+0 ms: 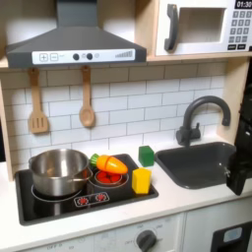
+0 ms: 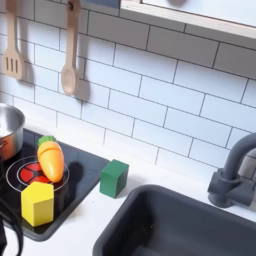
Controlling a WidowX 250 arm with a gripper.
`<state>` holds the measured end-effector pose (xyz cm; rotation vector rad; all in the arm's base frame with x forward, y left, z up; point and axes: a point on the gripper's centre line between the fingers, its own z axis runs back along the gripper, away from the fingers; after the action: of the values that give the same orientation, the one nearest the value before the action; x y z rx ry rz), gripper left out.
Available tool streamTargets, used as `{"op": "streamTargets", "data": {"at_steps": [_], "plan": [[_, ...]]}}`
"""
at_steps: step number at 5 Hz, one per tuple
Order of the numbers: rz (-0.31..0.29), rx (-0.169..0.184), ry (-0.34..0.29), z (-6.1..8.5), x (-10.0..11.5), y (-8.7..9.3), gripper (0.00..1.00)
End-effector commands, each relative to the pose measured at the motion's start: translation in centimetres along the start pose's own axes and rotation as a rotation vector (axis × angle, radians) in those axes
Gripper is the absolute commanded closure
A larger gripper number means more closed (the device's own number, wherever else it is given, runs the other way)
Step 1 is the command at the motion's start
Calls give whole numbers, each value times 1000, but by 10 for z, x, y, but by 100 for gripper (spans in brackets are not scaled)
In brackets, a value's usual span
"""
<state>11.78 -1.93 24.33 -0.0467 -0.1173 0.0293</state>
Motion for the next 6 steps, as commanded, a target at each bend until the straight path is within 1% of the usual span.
{"op": "streamTargets", "data": {"at_steps": [1,2,3,4,5,6], "plan": [[0,0,0,0,0,0,0],[76,13,-29,-19,52,19,0],[99,19,28,-33,76,22,0],[133,13,6,-31,102,26,0],[180,4,-3,-29,113,33,0],[191,2,-9,-29,117,39,0]]}}
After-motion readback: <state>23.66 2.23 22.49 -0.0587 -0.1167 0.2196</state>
